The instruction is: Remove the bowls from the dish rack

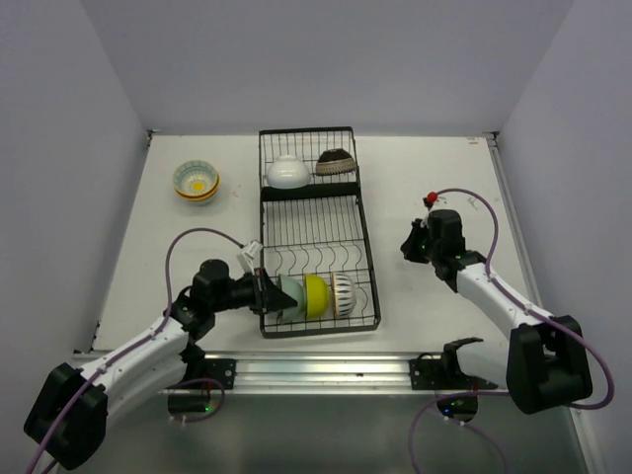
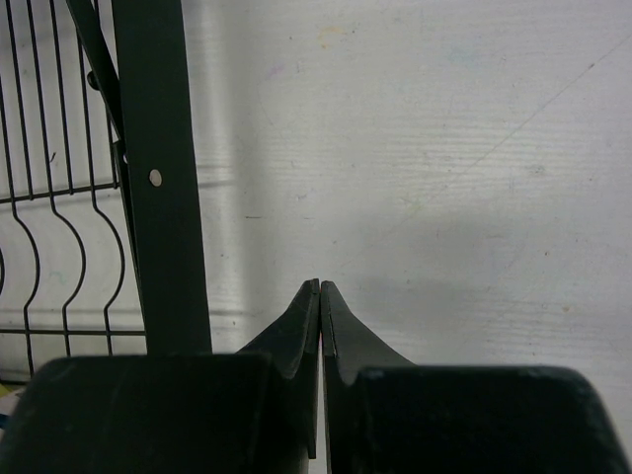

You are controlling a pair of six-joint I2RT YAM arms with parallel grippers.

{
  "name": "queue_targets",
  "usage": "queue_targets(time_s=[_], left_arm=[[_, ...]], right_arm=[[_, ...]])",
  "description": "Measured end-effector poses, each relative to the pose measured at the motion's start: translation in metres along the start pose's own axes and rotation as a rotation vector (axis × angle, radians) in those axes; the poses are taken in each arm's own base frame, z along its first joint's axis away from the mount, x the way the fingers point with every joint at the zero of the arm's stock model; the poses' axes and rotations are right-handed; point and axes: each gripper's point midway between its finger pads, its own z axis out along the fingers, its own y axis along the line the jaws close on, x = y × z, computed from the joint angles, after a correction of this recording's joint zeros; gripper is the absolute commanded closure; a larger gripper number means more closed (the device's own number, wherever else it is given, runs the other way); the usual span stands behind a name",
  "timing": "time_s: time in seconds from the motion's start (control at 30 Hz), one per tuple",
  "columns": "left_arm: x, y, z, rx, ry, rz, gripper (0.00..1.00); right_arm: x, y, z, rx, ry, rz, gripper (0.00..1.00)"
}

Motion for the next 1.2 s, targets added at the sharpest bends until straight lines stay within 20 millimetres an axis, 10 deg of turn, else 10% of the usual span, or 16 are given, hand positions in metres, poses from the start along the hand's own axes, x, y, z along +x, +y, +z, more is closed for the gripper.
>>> queue_targets(time_s=[1.2], left_arm=[[-0.029, -0.028, -0.013, 0.179, -0.267, -0.046, 1.0]], right_arm=[[0.004, -0.001, 0.003, 0.005, 0.014, 0.0, 0.99]])
